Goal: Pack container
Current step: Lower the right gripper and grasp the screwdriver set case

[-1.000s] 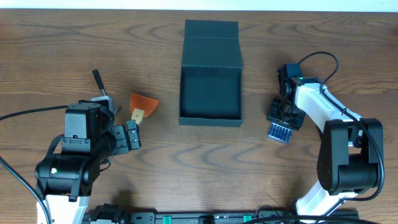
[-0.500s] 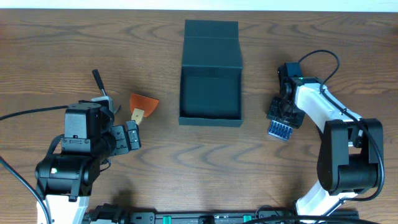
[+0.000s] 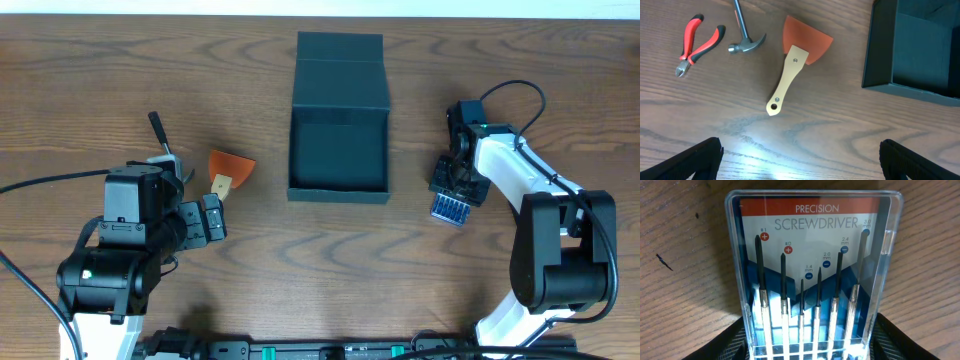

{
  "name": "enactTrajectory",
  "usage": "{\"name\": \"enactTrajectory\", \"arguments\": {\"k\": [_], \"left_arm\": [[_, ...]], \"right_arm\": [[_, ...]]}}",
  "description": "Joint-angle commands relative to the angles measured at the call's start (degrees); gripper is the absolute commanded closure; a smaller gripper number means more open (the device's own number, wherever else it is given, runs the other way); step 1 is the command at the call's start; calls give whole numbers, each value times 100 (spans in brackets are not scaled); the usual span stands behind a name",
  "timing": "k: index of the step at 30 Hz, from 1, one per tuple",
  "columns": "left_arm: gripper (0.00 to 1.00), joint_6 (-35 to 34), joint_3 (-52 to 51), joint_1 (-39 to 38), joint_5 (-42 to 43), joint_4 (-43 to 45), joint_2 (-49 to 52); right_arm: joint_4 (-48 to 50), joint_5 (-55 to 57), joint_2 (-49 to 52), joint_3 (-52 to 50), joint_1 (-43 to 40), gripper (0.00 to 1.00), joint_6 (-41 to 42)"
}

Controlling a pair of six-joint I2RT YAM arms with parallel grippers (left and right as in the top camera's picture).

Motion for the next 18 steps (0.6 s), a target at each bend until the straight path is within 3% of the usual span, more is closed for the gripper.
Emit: {"name": "enactTrajectory", "arguments": {"k": [1, 18], "left_arm": [[1, -70, 127, 35, -66, -17, -11], [1, -70, 127, 35, -66, -162, -11]], "right_arm": [[87, -90, 61, -118, -9, 99, -24], [212, -92, 61, -125, -11, 97, -24]]}}
